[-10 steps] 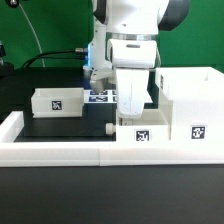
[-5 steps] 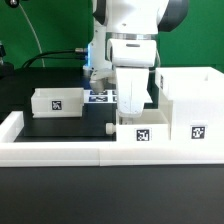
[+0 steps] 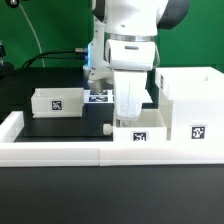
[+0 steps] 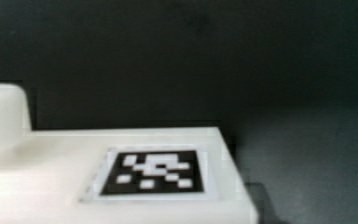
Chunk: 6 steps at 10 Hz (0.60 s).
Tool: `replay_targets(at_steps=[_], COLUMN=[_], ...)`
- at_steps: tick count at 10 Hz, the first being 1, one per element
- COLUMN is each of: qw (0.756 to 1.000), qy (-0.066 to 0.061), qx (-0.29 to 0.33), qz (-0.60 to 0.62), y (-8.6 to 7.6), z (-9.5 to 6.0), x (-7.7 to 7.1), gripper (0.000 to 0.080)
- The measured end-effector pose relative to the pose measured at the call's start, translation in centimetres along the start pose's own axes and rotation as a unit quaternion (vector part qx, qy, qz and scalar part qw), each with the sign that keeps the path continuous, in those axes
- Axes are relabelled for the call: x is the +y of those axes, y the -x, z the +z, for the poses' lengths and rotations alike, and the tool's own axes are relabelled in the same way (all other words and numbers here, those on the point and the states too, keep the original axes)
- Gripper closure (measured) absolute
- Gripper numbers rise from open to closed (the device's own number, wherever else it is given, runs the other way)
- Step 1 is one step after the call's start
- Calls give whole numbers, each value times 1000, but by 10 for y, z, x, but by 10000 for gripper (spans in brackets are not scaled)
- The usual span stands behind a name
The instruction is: Assemble drawer
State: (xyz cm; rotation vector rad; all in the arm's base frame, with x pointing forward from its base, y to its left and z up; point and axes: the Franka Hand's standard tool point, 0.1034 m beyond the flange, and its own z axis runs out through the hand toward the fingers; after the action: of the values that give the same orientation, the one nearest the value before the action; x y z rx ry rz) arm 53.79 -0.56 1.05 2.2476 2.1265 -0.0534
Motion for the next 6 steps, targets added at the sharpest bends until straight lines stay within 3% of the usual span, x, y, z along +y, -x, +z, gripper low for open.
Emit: replay_targets(at_steps=[4, 6], qw=[1000, 1000], qy=[0, 6], qx=[0, 2], qz=[0, -13], y=[0, -2], z=[0, 0], x=[0, 0], gripper=[756, 756])
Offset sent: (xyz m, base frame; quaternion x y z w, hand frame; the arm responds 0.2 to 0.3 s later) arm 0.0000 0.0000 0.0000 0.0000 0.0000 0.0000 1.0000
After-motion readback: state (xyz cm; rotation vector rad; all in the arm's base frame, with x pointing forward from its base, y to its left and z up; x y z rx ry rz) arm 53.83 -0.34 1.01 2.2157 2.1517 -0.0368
